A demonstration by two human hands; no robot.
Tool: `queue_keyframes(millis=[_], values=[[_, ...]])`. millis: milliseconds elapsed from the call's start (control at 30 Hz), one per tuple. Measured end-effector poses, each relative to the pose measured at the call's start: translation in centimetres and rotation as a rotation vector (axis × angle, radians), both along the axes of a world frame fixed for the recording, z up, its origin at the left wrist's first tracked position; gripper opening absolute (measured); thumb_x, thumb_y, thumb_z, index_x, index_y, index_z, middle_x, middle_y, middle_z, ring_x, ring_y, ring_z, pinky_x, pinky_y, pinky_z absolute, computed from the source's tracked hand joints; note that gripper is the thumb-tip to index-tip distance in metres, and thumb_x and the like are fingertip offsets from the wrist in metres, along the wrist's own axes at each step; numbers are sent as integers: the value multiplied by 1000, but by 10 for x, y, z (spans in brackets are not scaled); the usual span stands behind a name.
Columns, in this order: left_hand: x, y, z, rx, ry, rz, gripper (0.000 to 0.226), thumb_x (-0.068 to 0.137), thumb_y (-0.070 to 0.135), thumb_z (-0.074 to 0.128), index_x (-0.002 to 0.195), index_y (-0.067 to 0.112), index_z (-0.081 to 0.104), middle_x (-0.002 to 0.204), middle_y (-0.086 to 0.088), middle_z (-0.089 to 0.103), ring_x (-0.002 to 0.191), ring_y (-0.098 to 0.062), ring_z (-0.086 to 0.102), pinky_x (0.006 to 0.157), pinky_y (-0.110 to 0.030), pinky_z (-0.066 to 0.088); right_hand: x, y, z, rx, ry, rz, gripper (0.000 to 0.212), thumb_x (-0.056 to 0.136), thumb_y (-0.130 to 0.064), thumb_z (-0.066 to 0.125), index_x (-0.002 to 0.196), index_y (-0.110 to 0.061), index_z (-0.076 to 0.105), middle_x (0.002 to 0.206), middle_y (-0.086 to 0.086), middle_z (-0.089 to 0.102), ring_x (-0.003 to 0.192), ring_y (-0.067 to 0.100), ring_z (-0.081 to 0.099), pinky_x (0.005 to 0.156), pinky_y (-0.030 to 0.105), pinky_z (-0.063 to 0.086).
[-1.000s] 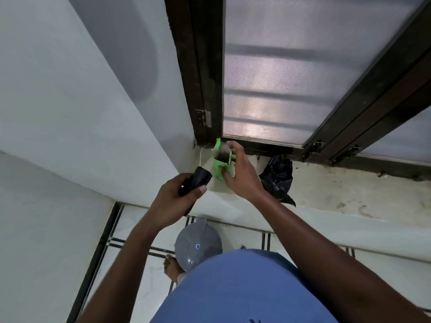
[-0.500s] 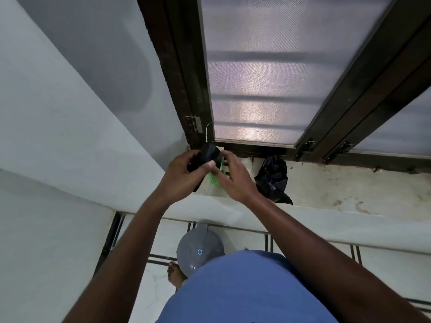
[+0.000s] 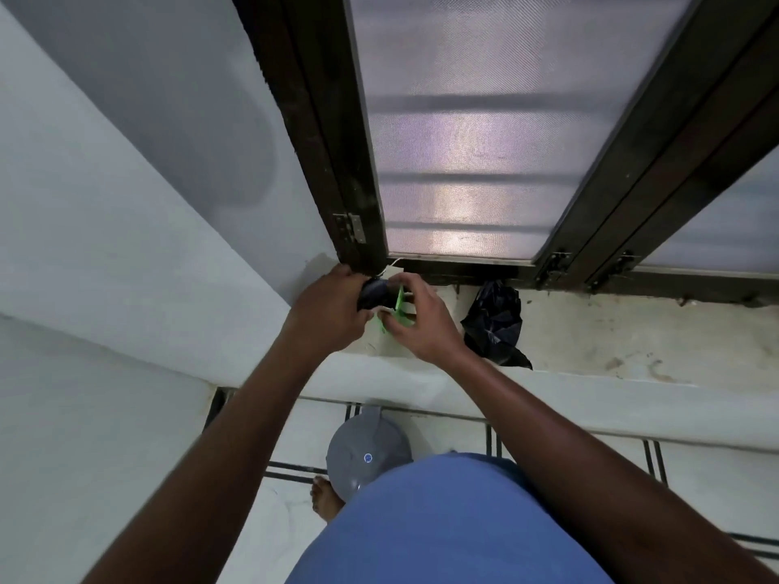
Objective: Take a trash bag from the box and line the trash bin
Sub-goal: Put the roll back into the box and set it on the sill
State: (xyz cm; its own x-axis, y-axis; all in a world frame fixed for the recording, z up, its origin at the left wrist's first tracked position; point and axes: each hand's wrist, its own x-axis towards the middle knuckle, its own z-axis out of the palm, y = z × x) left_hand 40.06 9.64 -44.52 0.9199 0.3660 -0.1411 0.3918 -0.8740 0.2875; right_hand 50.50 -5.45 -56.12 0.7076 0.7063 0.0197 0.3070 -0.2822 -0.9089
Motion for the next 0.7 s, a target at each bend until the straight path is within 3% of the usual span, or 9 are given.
queue_keyframes(millis=[67,133,233,367,467,567,633,700], values=[[6,-3,2,210,50,-60,39,94,28,74,133,27,69,123,-1,64,113,-27,65,94,-43,50,0,0,1,-11,4,9,55,96,-31,85,143,-27,55,139,0,60,118,10,65,103,18,53],[14,-7,7,390,78,-133,39,93,21,68,131,32,69,125,2,63,121,-26,60,103,-47,43,-1,0,0,-35,3,8,59,95,-32,86,145,-26,55,140,0,60,117,10,66,104,25,56],[23,-7,10,483,64,-257,50,91,16,71,136,39,70,138,-1,57,136,-28,49,115,-56,32,-1,2,-1,-49,3,-6,61,92,-37,87,143,-32,53,140,-2,61,118,12,67,105,39,61],[25,-4,15,314,-150,-289,55,76,5,76,126,29,75,152,-6,51,149,-31,39,127,-62,17,0,2,0,-45,55,-45,82,89,-40,89,154,-39,40,138,-3,64,117,13,69,99,43,62],[13,-5,12,173,-286,-119,51,76,3,69,124,22,70,142,-3,57,132,-30,52,113,-51,41,0,-1,2,-46,104,-77,101,88,-39,91,166,-35,26,136,-5,61,120,14,66,98,37,60],[5,-9,-2,154,-256,9,49,90,21,68,139,20,61,143,-6,56,126,-32,56,99,-52,55,-2,-3,2,-63,111,-91,101,89,-38,90,167,-32,26,133,-7,57,120,14,63,99,38,60],[6,-9,-15,135,-163,158,60,98,42,66,151,18,50,150,-12,53,131,-37,56,102,-54,55,-2,-2,3,-71,97,-89,98,90,-39,90,166,-31,29,134,-7,56,122,14,62,99,37,60],[12,-7,-27,-39,-139,244,67,102,47,64,157,14,44,153,-15,52,133,-37,57,107,-50,53,-3,-1,3,-73,99,-89,94,91,-39,89,164,-29,32,135,-7,57,123,14,62,99,34,58]])
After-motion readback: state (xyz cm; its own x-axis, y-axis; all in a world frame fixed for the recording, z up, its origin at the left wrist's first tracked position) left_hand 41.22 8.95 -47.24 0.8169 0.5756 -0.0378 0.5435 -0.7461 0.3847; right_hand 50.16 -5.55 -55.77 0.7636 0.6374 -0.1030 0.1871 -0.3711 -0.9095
